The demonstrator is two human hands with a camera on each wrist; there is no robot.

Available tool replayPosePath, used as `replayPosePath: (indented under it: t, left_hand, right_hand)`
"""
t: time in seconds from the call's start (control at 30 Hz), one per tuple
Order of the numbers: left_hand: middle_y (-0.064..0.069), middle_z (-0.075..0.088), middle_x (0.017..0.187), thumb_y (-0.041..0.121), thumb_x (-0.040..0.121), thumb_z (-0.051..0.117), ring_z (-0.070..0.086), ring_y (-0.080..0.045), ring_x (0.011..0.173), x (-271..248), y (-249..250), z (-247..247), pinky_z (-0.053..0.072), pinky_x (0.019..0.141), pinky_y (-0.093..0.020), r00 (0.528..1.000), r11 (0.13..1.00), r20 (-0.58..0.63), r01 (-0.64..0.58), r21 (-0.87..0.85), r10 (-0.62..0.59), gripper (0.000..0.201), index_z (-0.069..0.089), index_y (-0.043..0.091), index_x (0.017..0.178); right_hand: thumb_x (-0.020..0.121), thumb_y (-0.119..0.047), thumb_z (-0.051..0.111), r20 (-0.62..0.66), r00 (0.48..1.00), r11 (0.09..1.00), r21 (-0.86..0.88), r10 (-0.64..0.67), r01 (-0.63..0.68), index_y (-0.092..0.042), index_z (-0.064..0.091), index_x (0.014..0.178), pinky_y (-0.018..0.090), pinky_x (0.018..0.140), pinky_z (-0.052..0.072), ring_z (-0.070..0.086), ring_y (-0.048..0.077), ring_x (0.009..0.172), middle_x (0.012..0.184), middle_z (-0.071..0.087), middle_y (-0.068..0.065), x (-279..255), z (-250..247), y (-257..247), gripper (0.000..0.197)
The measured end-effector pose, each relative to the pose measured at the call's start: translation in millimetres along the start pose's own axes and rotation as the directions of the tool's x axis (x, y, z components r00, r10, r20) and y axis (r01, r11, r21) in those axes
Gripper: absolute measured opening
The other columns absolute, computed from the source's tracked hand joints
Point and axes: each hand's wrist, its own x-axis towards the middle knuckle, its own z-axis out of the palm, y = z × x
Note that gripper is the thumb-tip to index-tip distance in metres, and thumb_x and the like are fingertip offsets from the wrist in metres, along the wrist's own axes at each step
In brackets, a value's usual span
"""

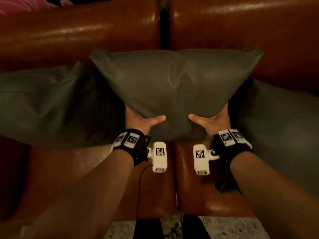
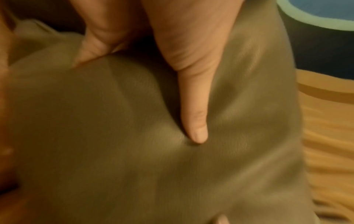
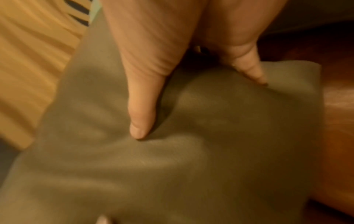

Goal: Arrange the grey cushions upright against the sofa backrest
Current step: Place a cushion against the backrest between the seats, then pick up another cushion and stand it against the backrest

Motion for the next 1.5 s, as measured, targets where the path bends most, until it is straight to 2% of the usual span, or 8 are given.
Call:
replayPosePath:
  t: [0.13,0.27,0.53,0.63,0.77,0.97,1.33,1.5]
  left_hand:
    - [0.003,0.06,0.137,0.058,0.02,0.098,0.06,-0.014,0.127,-13,-20,-1,0.049,0.11,-0.041,1.0,1.0,-0.019,0.0,-0.03,-0.001,0.138,0.046,0.021,0.142]
    - [0.005,0.055,0.14,0.02,0.041,0.102,0.055,-0.011,0.127,5,-10,-3,0.041,0.115,-0.031,0.999,0.999,-0.04,-0.027,-0.021,0.027,0.13,0.033,0.018,0.151]
    - [-0.001,0.049,0.151,0.059,0.02,0.09,0.053,-0.021,0.136,-15,8,-16,0.043,0.115,-0.042,0.973,0.968,-0.023,0.232,0.092,-0.231,0.155,0.025,0.023,0.156]
    - [-0.006,0.068,0.125,0.065,0.033,0.083,0.066,-0.029,0.112,-36,11,-17,0.053,0.102,-0.046,0.905,0.9,0.063,0.406,0.16,-0.42,0.112,0.062,0.011,0.129]
    - [-0.005,0.067,0.09,0.032,0.088,0.076,0.065,-0.023,0.087,-70,22,-14,0.054,0.099,-0.053,0.858,0.881,0.241,0.388,0.27,-0.453,0.024,0.064,0.01,0.086]
    - [-0.01,0.07,0.114,0.022,0.097,0.065,0.066,-0.023,0.1,-108,45,3,0.05,0.101,-0.047,0.808,0.877,0.385,0.309,0.367,-0.446,0.006,0.064,0.019,0.092]
    - [0.0,0.068,0.093,0.018,0.099,0.061,0.065,-0.019,0.087,-182,59,145,0.052,0.074,-0.033,0.817,0.855,0.363,0.273,0.441,-0.448,0.028,0.065,0.006,0.124]
    - [-0.033,0.064,0.115,0.037,0.092,0.069,0.069,-0.041,0.099,-231,39,219,0.052,0.057,-0.03,0.755,0.771,0.232,0.508,0.385,-0.613,0.056,0.061,-0.011,0.121]
  right_hand:
    - [0.055,-0.009,0.099,-0.001,1.0,1.0,-0.008,-0.011,0.011,-0.003,0.043,0.143,-0.004,0.096,0.036,0.057,0.012,0.124,0.136,0.06,0.005,-21,2,10,0.105]
    - [0.044,-0.03,0.102,-0.063,0.998,1.0,-0.028,-0.003,0.002,-0.009,0.028,0.153,0.025,0.119,0.036,0.049,0.016,0.138,0.15,0.049,0.005,4,12,3,0.133]
    - [0.047,-0.044,0.096,-0.049,0.987,0.975,-0.152,0.155,-0.161,-0.025,0.002,0.162,0.041,0.124,0.031,0.036,0.024,0.15,0.164,0.03,0.004,-13,3,-6,0.15]
    - [0.064,-0.043,0.089,0.015,0.963,0.935,-0.246,0.268,-0.256,-0.022,0.026,0.159,0.043,0.117,0.041,0.051,0.026,0.14,0.153,0.051,0.006,-43,-9,0,0.117]
    - [0.083,-0.036,0.08,0.076,0.924,0.895,-0.288,0.375,-0.339,-0.013,0.058,0.14,0.044,0.108,0.049,0.063,0.03,0.126,0.133,0.067,0.012,-101,-40,12,0.065]
    - [0.089,-0.032,0.076,-0.048,0.833,0.801,-0.247,0.552,-0.545,-0.003,0.055,0.143,0.042,0.11,0.047,0.061,0.033,0.129,0.141,0.062,0.018,-170,-127,42,0.065]
    - [0.091,-0.027,0.074,-0.1,0.855,0.827,-0.219,0.509,-0.518,-0.005,0.069,0.128,0.03,0.095,0.049,0.067,0.028,0.117,0.123,0.072,0.015,-128,-301,68,0.043]
    - [0.087,-0.032,0.078,0.064,0.937,0.893,-0.332,0.343,-0.304,-0.01,0.074,0.118,0.028,0.098,0.05,0.068,0.021,0.112,0.116,0.075,0.006,-47,-360,52,0.038]
